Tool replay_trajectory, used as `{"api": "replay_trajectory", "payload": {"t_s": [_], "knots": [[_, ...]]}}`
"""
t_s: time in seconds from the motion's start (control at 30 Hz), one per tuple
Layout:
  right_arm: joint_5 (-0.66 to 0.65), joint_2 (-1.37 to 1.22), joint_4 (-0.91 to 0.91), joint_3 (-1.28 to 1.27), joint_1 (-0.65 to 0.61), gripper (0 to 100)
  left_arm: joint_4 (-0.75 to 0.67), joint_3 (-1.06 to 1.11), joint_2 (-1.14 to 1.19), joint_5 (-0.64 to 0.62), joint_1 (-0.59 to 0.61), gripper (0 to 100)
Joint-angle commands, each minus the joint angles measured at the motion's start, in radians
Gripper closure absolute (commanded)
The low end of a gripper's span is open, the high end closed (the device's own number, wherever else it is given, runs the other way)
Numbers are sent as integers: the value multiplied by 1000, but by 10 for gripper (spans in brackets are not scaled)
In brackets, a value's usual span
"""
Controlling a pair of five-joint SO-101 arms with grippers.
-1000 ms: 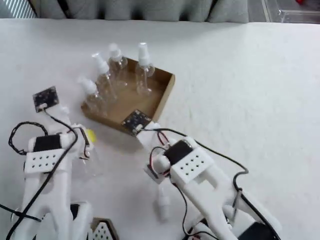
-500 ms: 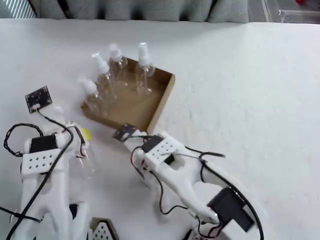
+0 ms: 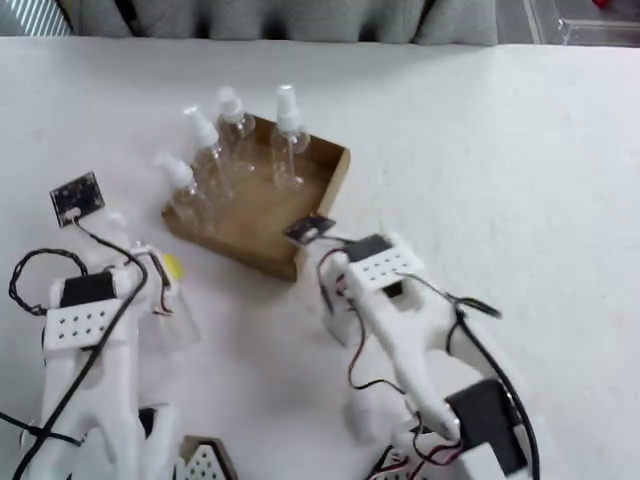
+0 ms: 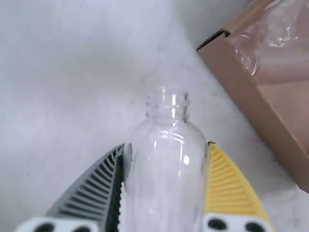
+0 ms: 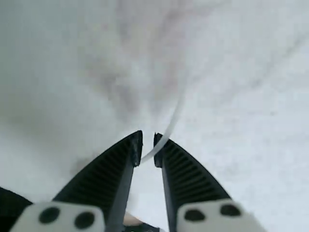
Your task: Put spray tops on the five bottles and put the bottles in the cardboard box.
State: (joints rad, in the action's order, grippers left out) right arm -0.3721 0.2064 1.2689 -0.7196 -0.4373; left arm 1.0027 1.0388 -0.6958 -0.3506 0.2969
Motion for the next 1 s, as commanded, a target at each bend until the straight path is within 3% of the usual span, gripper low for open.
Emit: {"api": "replay_trajectory", "payload": {"t_s": [0.0, 0.13, 0.27, 0.57, 0.97], "knots": [[-140, 131, 88, 66, 133, 982, -26, -11, -36, 5, 7, 980], [-209, 166, 185, 143, 268, 982, -26, -11, -36, 8, 7, 980], [-203, 177, 217, 152, 317, 982, -26, -11, -36, 8, 7, 980], [14, 166, -5, 133, 326, 982, -77, 18, -42, 9, 15, 980], [55, 177, -48, 132, 455, 961, -91, 25, -42, 9, 56, 980]]}}
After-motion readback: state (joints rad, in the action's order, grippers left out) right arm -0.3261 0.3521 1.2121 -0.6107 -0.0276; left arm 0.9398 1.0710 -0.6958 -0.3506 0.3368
